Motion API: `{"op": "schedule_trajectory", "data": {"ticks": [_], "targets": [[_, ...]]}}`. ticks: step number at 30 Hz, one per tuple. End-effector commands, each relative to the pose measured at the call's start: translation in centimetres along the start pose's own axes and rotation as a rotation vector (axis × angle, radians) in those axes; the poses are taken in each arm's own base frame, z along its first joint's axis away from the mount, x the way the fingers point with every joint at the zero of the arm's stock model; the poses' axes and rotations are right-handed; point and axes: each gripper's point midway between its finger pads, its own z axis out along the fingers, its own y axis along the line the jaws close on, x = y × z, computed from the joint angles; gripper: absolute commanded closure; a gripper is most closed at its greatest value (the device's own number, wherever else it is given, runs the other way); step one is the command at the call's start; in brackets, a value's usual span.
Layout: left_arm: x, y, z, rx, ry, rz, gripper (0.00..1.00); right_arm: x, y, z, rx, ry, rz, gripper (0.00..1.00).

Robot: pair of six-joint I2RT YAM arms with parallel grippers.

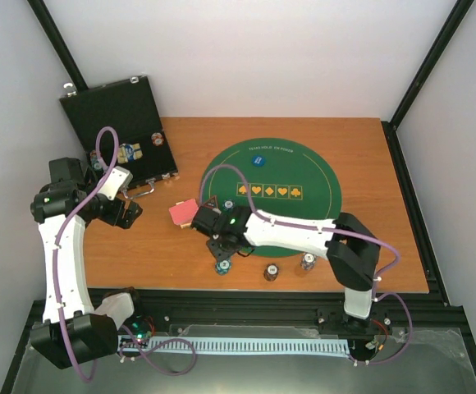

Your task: Distribute texas hold em gaming equipment

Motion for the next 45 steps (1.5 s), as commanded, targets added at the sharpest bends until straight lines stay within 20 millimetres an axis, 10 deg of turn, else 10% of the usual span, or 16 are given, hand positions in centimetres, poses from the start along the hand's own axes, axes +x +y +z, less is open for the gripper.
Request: {"op": "schedule_trajectory", "data": {"ticks": [1,9,23,42,45], "targets": [[-0.7,-0.2,-1.2,-0.012,-0.029,0.032,0.00,-3.2,-3.7,-3.4,0.028,-0.080,0.046,0.71],[-0.8,-0.2,-1.1,-0.005,-0.028,0.027,0.00,-9.0,-14.9,-4.6,0.068,-0.148,0.224,0.71],[0.1,-0.3,-0.1,0.017,0.004,0.033,0.00,-14.3,-32.2,4.6,0.142,-0.079,0.473,0.72],[0.1,-0.3,0.7,0.048,0.014,0.015,0.00,-16.4,-36.5,11.0,0.127,-0.094,0.537,0.69],[0.1,-0.3,0.6,0.047,0.010,0.015,0.00,-16.4,-36.7,11.2,0.132,-0.091,0.548,0.54]]}}
